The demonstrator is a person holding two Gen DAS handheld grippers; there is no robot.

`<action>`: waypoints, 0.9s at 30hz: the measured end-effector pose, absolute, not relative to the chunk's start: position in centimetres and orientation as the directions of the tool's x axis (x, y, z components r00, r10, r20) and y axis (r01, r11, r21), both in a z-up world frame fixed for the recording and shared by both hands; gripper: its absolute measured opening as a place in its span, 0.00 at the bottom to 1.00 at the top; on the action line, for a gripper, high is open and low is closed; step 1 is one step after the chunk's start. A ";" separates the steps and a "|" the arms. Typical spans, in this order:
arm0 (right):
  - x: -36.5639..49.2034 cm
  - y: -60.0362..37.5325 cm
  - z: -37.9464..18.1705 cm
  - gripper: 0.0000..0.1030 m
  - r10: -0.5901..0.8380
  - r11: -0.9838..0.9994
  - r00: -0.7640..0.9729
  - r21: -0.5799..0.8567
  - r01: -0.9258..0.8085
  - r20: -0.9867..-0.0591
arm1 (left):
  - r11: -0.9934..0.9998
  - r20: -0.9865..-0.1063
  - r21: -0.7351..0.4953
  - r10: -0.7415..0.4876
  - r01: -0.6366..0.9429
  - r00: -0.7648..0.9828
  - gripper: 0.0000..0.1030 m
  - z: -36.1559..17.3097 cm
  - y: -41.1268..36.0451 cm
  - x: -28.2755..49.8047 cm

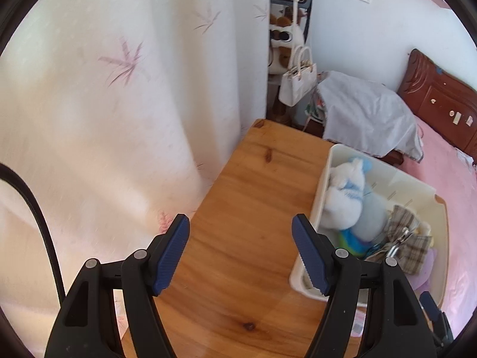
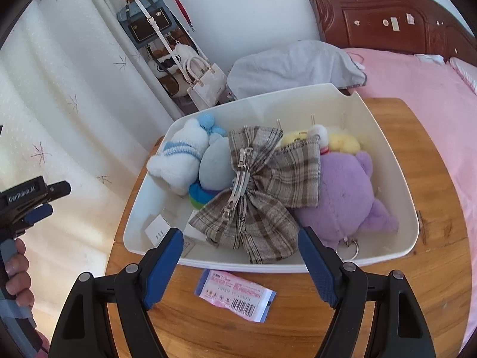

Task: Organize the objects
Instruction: 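Move the right gripper down to the pink wipes pack on the table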

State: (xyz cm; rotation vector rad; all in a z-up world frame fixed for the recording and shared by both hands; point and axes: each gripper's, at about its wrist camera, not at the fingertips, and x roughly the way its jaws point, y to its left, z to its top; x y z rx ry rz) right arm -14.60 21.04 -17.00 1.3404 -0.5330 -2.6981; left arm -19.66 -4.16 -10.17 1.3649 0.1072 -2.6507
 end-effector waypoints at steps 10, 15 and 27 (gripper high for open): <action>-12.7 19.5 -17.3 0.78 -0.149 -0.966 -0.641 0.250 -0.069 -0.753 | -0.980 -0.843 0.014 -0.118 0.198 -0.525 0.72 -12.3 -6.3 -17.8; -12.0 19.0 -17.8 0.78 -0.147 -0.964 -0.637 0.254 -0.079 -0.757 | -0.983 -0.842 0.012 -0.110 0.185 -0.528 0.72 -12.3 -6.6 -17.1; -11.4 15.9 -20.4 0.78 -0.126 -0.990 -0.600 0.142 0.021 -0.790 | -0.983 -0.848 0.011 -0.106 0.183 -0.519 0.72 -13.0 -7.5 -16.3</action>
